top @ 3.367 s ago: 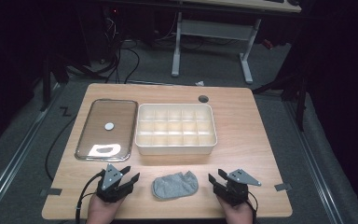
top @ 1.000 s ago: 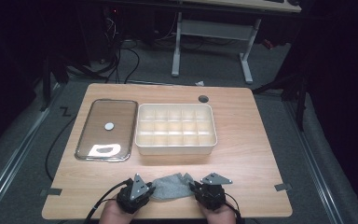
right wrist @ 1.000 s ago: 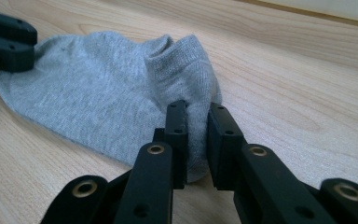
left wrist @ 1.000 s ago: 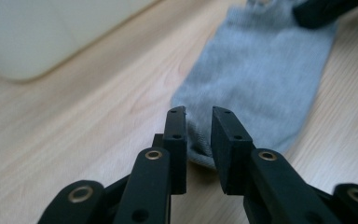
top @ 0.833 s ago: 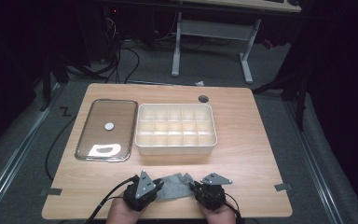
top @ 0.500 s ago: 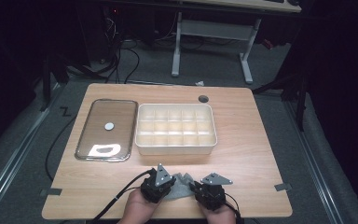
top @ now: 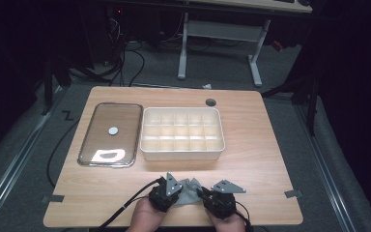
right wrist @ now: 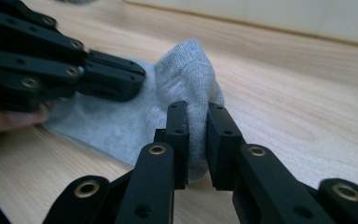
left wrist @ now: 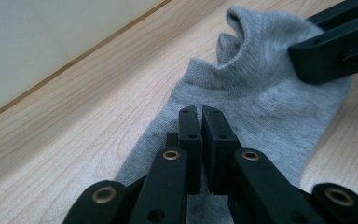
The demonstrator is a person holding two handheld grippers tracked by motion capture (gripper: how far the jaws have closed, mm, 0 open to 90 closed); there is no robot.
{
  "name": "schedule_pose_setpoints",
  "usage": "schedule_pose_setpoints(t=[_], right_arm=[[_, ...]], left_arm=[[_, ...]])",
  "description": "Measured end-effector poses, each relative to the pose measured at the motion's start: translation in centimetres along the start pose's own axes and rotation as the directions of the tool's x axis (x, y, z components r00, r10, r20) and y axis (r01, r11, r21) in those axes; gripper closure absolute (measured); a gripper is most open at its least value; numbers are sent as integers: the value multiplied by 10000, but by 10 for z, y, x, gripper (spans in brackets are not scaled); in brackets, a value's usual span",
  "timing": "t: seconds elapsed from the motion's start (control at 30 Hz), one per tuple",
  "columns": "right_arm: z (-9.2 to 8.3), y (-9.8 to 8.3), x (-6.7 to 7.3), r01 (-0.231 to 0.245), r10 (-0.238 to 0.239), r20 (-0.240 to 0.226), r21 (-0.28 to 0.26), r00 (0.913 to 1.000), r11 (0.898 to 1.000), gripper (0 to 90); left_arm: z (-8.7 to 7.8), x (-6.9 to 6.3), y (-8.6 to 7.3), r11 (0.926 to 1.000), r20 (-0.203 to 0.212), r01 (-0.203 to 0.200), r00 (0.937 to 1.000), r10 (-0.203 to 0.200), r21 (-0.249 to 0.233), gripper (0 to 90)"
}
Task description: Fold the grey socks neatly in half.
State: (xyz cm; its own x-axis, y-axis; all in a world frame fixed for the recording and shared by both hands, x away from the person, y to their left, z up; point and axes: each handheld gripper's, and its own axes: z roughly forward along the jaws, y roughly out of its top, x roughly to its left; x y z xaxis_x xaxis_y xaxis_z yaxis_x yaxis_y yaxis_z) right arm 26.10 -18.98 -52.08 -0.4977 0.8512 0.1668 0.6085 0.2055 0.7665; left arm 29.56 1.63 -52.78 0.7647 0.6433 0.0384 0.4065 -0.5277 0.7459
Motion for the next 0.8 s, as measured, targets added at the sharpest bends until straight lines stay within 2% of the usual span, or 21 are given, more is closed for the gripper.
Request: schedule_pose_setpoints(t=[0.17, 0.33, 0.43, 0.5, 0.57, 0.6, 0.63, 0.67, 0.73, 0.8], right_arm=[[-6, 2, 3, -4, -3, -170, -369, 9999, 9993, 816], [-12, 6, 3, -343, 304, -514, -765, 9982, 9965, 819], [-14, 7, 3, -332, 284, -533, -912, 9982, 9953, 819], [-15, 8, 3, -225, 190, -364, -996, 9992, 9948, 819], [-14, 7, 2, -238, 204, -354, -992, 9992, 9948, 819], [-14, 7, 0, -263, 235, -291, -1003, 9993, 9946, 818], [-14, 7, 0, -263, 235, -291, -1003, 9993, 9946, 818], [-14, 6, 0, -274, 246, -287, -1010, 9993, 9945, 818], [-15, 6, -2, -279, 255, -245, -1050, 9994, 9941, 817], [-14, 5, -2, -263, 246, -182, -979, 9995, 9949, 816]], left_arm=[[3, -4, 1, 9998, -215, -190, 9996, 187, -96, 867], [7, -10, 4, 9986, -406, -497, 9980, 490, -152, 866], [9, -13, 6, 9975, -443, -697, 9966, 690, -149, 863], [11, -15, 8, 9966, -515, -812, 9954, 803, -162, 862], [12, -14, 10, 9972, -392, -729, 9966, 722, -154, 843], [11, -11, 11, 9980, -228, -598, 9980, 594, -179, 779], [9, -9, 11, 9986, -136, -481, 9988, 478, -222, 779], [3, -4, 11, 9986, -29, -213, 9998, 212, -480, 758], [-12, 5, 10, 9936, -177, 22, 9998, -42, -1132, 757], [-21, 14, 6, 9903, -301, 171, 9993, -215, -1381, 743]])
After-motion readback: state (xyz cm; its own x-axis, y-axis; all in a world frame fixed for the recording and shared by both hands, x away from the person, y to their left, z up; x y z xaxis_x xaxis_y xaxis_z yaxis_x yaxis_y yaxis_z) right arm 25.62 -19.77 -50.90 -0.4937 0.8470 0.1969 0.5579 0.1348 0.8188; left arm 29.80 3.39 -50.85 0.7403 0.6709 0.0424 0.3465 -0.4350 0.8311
